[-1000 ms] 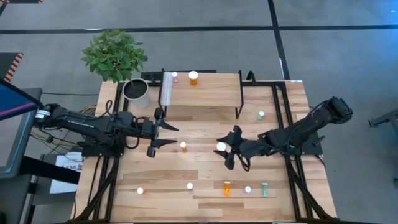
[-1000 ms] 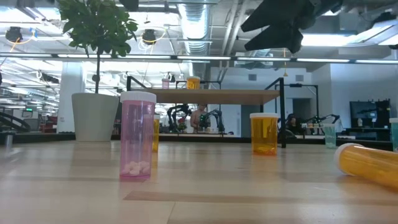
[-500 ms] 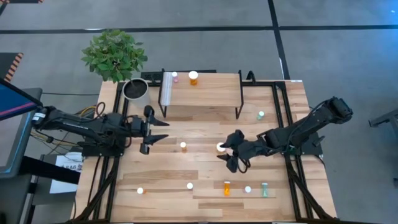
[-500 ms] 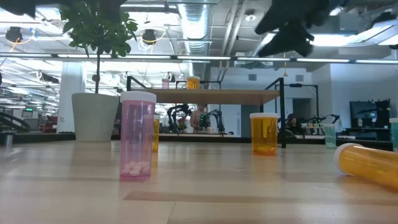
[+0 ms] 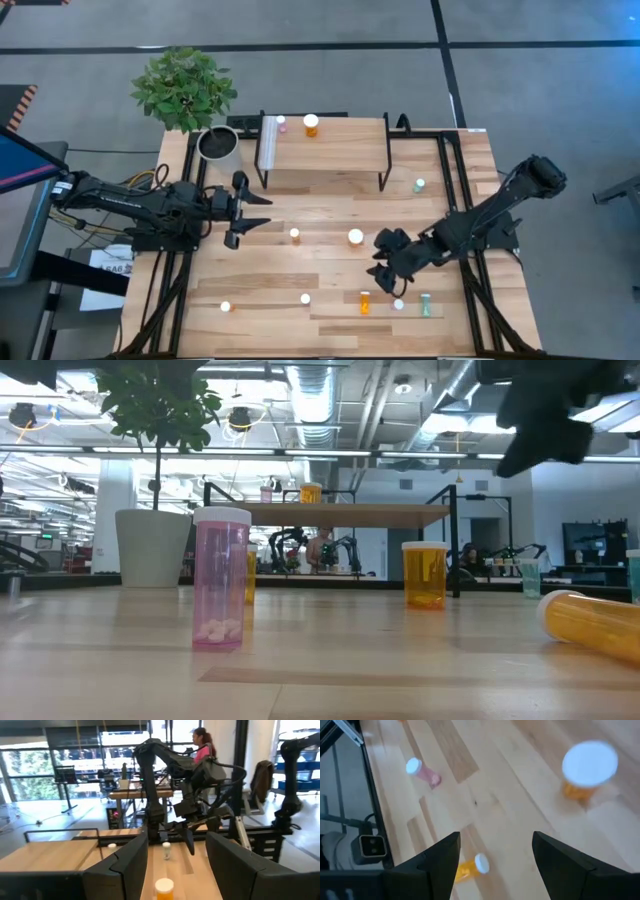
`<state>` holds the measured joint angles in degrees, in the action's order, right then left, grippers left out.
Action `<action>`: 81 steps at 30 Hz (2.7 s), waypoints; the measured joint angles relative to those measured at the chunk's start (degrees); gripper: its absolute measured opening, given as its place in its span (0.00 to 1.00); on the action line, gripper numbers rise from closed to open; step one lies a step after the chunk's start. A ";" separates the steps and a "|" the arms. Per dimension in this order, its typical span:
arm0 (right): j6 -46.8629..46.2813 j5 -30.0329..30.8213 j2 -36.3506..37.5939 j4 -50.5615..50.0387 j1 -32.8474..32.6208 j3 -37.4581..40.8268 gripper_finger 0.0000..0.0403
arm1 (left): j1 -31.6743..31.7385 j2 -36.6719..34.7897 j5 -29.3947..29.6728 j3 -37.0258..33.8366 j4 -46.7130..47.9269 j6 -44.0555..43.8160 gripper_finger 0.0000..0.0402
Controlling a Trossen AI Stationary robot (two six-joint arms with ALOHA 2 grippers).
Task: Pick and place medicine bottles onto shelf by color
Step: Put the left pink pill bottle on the shelf aligned with the other pink bottle
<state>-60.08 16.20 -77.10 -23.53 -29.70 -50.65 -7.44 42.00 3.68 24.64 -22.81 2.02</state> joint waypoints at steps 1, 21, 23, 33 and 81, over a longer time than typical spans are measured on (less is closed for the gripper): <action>-0.67 0.13 0.00 -0.11 -0.53 0.00 0.67 | 0.00 0.00 -0.54 0.00 -0.06 -0.58 0.47; 15.22 9.45 -0.02 14.15 -2.28 3.87 0.65 | -10.41 17.86 -2.94 4.93 6.24 -6.36 0.51; 18.26 9.48 -0.02 17.07 -1.68 4.79 0.63 | -12.00 20.77 -2.92 6.37 6.69 -6.36 0.54; 33.51 9.79 2.87 36.00 4.13 12.65 0.51 | -15.90 36.94 -4.08 12.35 6.82 -9.07 0.66; 42.10 11.30 4.66 55.51 3.48 19.56 0.44 | -19.63 56.57 -3.29 22.56 10.19 -9.17 0.45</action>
<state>-17.98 27.51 -72.44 31.99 -26.22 -31.09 -27.07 98.56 0.39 47.20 -12.62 -7.16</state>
